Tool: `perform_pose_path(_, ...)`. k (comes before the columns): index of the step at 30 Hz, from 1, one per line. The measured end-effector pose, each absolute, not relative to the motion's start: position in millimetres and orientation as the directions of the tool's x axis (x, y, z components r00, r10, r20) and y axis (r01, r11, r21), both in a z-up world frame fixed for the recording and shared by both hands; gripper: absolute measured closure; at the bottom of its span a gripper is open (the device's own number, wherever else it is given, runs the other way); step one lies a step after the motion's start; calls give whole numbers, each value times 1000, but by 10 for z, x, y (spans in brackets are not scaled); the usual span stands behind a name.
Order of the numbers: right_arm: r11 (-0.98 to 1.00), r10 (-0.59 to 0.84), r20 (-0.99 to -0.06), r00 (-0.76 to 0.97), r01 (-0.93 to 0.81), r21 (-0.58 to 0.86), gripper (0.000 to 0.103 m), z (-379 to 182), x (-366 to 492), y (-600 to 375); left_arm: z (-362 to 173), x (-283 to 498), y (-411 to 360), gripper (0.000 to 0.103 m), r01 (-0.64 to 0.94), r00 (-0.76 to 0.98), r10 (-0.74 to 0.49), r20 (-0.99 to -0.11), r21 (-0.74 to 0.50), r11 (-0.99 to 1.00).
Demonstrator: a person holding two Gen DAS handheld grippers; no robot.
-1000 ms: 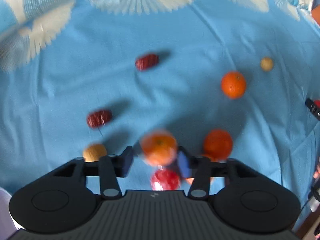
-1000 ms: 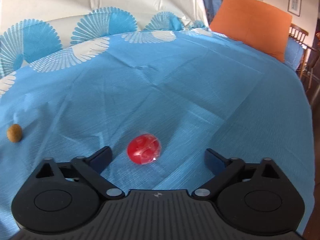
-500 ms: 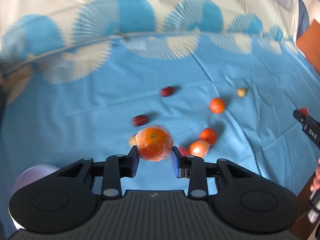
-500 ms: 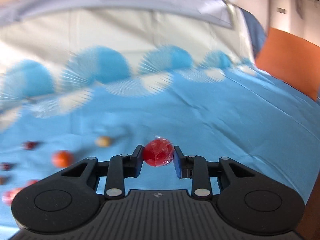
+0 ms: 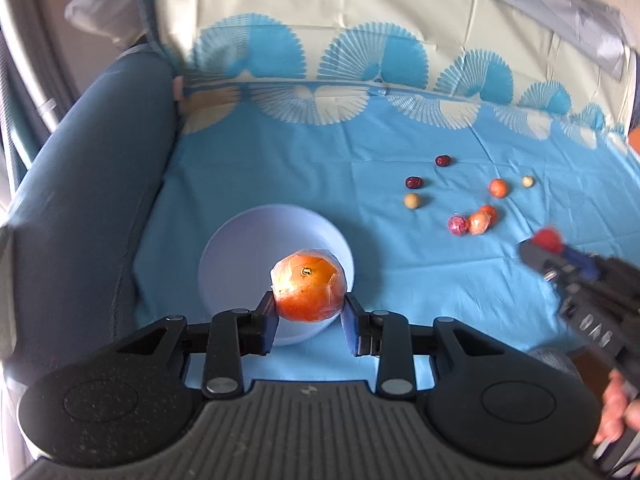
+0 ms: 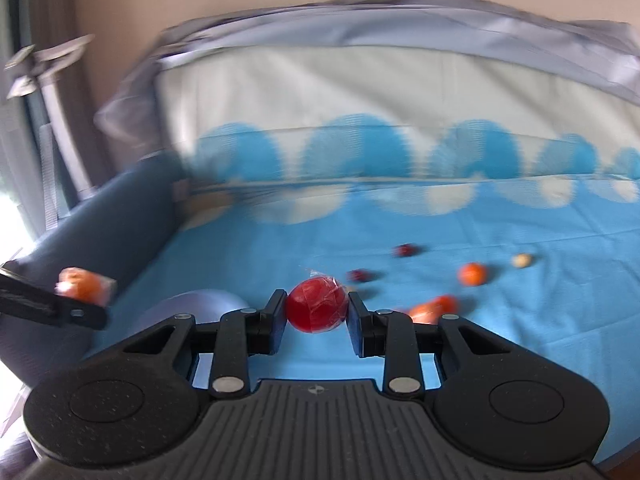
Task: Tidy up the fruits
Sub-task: 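Carry both fruits to the plate and open both tools to release them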
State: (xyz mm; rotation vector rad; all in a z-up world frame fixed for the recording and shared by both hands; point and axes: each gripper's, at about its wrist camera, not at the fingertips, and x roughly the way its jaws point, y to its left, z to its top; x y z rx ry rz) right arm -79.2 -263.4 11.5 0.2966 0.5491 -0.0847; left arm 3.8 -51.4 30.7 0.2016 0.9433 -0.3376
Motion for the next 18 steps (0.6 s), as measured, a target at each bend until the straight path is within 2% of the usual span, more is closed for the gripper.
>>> perform_pose_path(7,968,118,-536,836,24,251,70,353,-1036,-1794,436,-348,-25,66,323,573,-214,-791,-22,946)
perform_pose_path(18,981,140,-570,810,-37,188,70,436,-1213,-1357,448,-511,284,66,307,590,-243,-770,-64,950)
